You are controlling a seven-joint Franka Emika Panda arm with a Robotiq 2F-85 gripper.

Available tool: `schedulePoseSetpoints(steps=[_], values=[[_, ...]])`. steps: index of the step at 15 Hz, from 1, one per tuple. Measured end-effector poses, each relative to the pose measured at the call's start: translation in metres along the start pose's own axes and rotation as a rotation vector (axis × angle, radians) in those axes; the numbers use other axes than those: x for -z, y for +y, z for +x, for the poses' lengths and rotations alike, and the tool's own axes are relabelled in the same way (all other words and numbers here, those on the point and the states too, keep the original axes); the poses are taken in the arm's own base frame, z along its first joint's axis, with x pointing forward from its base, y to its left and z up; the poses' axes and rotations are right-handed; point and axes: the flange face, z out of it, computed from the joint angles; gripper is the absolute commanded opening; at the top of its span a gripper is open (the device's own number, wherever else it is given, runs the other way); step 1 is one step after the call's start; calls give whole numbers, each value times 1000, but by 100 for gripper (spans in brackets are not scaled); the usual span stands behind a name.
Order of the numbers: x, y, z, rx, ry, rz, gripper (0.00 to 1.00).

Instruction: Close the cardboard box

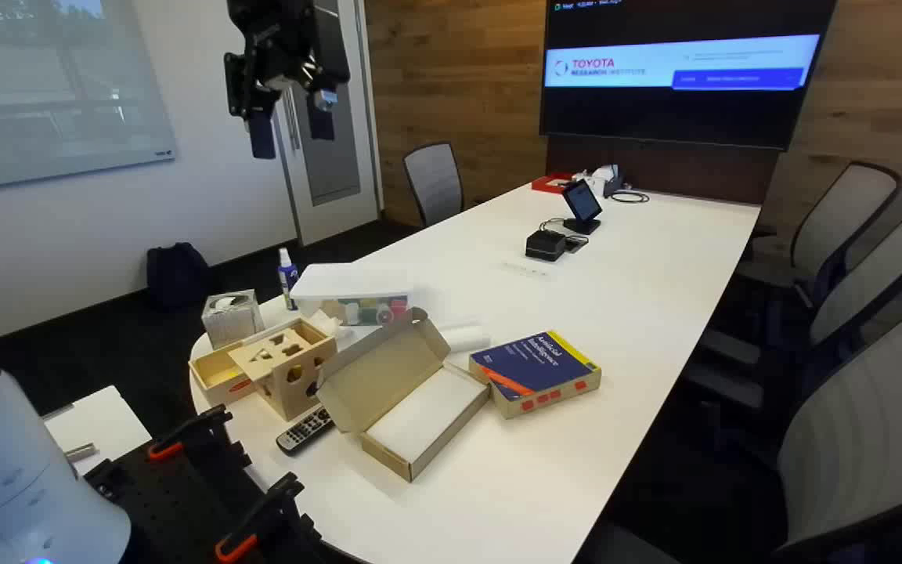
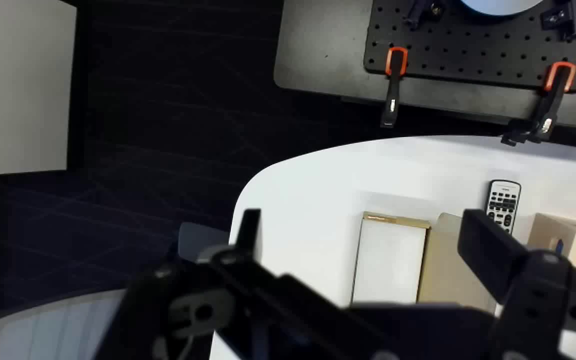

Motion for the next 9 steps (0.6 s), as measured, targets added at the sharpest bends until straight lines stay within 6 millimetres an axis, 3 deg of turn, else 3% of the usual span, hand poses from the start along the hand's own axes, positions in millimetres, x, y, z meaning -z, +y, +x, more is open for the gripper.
schedulePoseSetpoints(steps=[5, 7, 9], values=[[-2, -5, 9, 13, 2, -4, 100], [-6, -22, 35, 32, 12, -24, 100], [-13, -54, 71, 60, 23, -57, 100]])
